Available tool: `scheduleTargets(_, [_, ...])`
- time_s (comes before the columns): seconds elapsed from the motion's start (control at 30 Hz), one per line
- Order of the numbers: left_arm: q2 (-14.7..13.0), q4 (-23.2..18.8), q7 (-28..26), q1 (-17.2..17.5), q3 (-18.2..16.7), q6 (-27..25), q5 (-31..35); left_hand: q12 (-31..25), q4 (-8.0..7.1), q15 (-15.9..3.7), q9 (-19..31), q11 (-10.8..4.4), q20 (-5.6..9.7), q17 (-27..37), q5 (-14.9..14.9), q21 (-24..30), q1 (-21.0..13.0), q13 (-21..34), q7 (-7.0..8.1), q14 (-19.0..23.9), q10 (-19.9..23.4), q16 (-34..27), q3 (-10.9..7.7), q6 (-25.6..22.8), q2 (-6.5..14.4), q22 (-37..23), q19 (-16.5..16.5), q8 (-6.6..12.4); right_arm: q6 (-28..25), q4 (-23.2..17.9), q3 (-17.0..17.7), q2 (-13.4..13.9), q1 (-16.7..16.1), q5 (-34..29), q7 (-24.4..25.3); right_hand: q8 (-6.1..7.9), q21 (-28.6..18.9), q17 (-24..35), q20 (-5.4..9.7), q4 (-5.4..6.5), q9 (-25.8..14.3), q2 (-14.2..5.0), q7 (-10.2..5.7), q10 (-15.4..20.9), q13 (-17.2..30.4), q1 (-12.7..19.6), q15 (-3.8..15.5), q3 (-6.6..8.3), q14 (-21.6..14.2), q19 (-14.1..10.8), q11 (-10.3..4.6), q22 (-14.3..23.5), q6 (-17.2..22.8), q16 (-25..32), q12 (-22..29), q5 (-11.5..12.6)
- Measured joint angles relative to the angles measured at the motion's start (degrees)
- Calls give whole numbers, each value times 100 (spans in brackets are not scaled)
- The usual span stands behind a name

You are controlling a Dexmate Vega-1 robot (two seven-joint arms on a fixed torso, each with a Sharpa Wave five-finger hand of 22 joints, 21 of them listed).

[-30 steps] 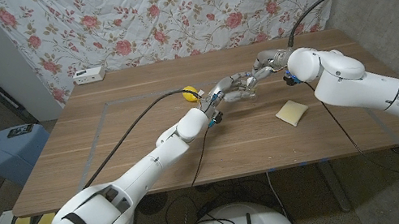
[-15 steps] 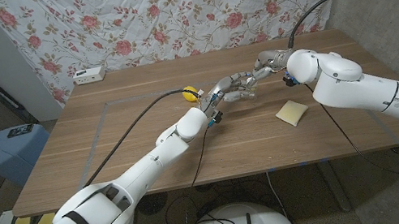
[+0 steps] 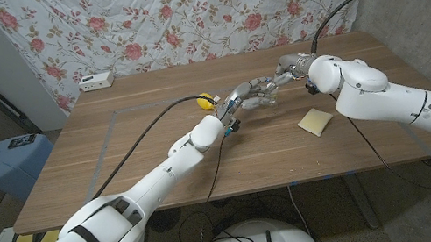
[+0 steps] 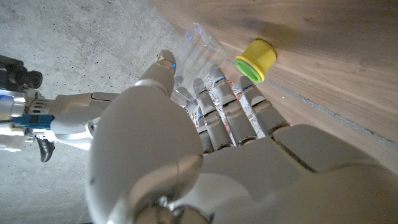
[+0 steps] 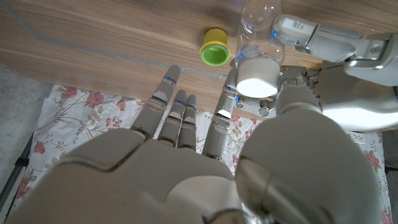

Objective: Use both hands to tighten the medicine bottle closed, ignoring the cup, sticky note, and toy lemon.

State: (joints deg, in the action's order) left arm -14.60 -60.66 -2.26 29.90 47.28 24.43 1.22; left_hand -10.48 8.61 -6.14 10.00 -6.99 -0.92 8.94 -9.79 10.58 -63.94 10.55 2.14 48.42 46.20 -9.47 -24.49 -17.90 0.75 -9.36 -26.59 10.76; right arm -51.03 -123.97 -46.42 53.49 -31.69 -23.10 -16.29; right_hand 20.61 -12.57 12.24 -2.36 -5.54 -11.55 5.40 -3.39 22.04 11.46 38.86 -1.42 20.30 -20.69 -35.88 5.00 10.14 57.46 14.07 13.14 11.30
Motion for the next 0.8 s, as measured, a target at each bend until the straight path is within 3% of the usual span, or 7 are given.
scheduleTargets(0.43, [-30, -84, -10, 47, 1, -30, -2, -15, -16, 0, 0, -53, 0, -2, 1, 0, 15, -5, 0, 0, 52, 0, -16, 0, -12, 0, 0, 0, -106, -14, -135, -59, -1, -225, 69, 146, 0, 1, 44, -23, 28, -14, 188, 225, -28, -134, 50, -71, -111, -147, -100, 0, 434, 13, 0, 45])
scheduleTargets(0.8, [-68, -194, -54, 111, -17, -80, 0, -14, 7, 21, 0, -71, 0, 3, 12, 0, 30, -3, 0, 20, 70, 0, -39, 0, 5, 0, 0, 0, -196, -11, -232, -116, 13, -417, 72, 192, 0, -26, 61, 0, 38, -22, 195, 389, -27, -217, 81, -142, -224, -204, -122, 0, 664, 35, 22, 89])
